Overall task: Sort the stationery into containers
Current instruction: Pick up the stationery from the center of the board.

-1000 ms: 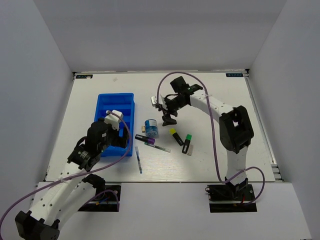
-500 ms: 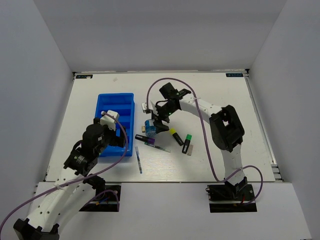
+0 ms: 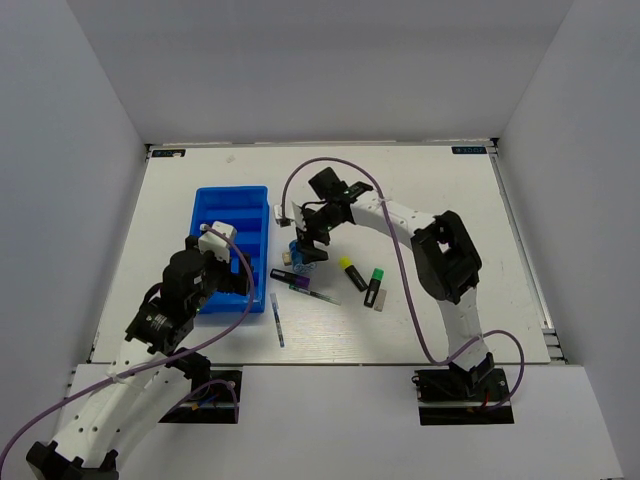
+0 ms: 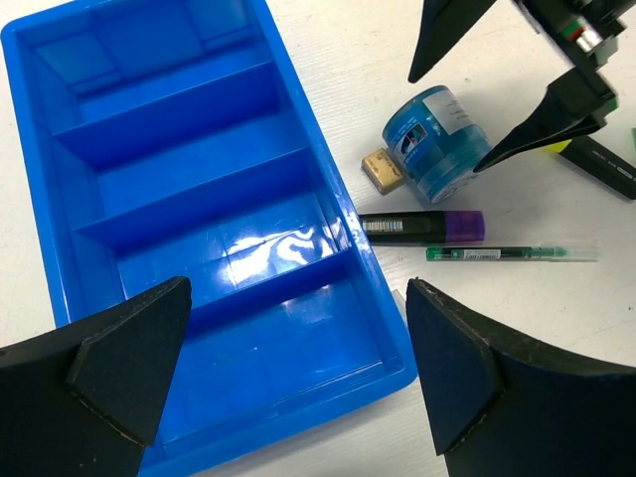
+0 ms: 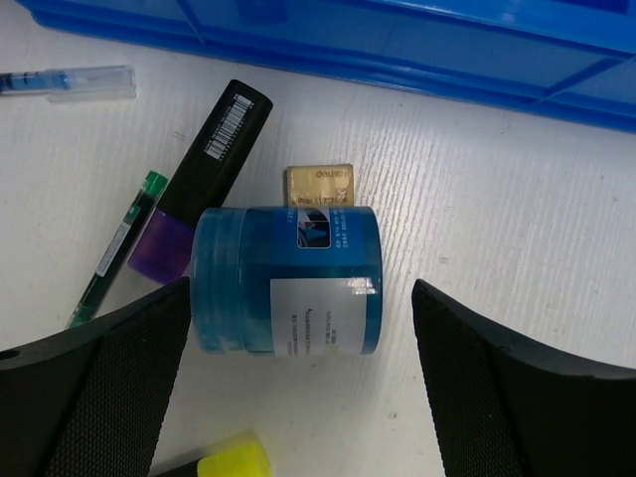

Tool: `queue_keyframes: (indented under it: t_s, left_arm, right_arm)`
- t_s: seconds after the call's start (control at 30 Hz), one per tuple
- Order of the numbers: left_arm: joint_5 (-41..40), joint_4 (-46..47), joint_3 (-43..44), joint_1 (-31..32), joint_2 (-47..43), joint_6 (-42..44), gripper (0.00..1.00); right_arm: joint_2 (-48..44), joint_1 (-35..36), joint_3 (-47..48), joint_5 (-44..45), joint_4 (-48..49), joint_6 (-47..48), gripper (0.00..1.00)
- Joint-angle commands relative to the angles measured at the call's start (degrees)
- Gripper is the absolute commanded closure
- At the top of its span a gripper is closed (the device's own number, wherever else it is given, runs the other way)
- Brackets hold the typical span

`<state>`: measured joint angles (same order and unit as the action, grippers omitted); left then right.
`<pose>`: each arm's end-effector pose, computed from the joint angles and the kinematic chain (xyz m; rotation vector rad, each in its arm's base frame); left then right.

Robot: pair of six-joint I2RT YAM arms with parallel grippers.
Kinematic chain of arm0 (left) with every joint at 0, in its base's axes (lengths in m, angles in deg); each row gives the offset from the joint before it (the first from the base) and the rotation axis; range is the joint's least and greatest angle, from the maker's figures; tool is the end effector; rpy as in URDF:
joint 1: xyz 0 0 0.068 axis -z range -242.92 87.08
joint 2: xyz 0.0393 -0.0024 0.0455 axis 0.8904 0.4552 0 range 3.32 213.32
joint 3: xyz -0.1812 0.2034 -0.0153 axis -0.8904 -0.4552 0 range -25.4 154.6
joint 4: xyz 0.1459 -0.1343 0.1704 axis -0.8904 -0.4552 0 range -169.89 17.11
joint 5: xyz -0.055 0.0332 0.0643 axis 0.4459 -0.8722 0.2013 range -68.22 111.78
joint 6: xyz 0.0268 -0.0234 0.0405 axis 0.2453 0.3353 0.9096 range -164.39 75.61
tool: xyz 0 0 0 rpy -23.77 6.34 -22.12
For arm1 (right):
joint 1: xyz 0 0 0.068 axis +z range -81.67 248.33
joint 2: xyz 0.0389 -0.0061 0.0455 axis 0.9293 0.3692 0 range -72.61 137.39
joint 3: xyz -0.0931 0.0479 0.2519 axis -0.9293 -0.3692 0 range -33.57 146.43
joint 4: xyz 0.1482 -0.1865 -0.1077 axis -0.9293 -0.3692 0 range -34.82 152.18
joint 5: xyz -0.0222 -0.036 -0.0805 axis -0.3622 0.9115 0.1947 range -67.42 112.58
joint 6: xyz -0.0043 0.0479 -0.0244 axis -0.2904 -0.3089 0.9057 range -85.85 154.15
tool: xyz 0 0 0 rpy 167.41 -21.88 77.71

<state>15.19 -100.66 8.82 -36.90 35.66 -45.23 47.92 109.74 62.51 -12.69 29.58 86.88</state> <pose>0.1260 -0.0569 0.2751 0.3696 1.9902 -0.1810 0.3299 0.3184 0.2075 -1.9339 1.4874 0.6974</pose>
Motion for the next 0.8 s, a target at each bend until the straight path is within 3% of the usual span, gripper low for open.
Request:
queue_keyframes:
  t_s: [0.0,0.2,0.3,0.33,0.4,0.57,0.63,0.77]
  left_arm:
    - [0.5,1.2,-0.3,-0.1,-0.6,0.4,0.0]
    - [0.3,1.1,-0.4,-0.2,-0.4,0.4,0.0]
    - [-0.1,1.1,-0.5,-0.1,-0.8,0.4,0.0]
    - [-0.2,1.1,-0.5,-0.1,-0.7,0.4,0.0]
    - [-0.6,1.3,-0.6,-0.2,-1.0,0.4,0.0]
    - [-1.4,1.7,-0.8,-0.1,-1.7,0.4,0.0]
    - [-2.4,1.8,-1.1,-0.4,-2.1,0.2,0.0]
    - [-7.4,3.9,-2.3,-0.2,-4.7,-0.3,0.0]
  right_arm:
    - [1.8,0.9,2.4,1.3,1.8,-0.3,0.09]
    - [3.5,1.0,2.0,3.2,2.2,1.4,0.11]
    - [2.9,0.9,2.1,3.0,1.8,0.5,0.42]
    - [2.5,0.9,2.2,2.7,1.9,0.4,0.7]
    - [1.3,0.8,2.3,2.7,1.3,0.4,1.0]
    - [-2.5,1.0,5.0,4.1,1.0,-3.6,1.0]
    - [-3.3,0.9,6.0,5.5,4.0,-11.1,1.0]
    - [-1.5,1.3,14.6,18.4,9.7,-27.5,1.0]
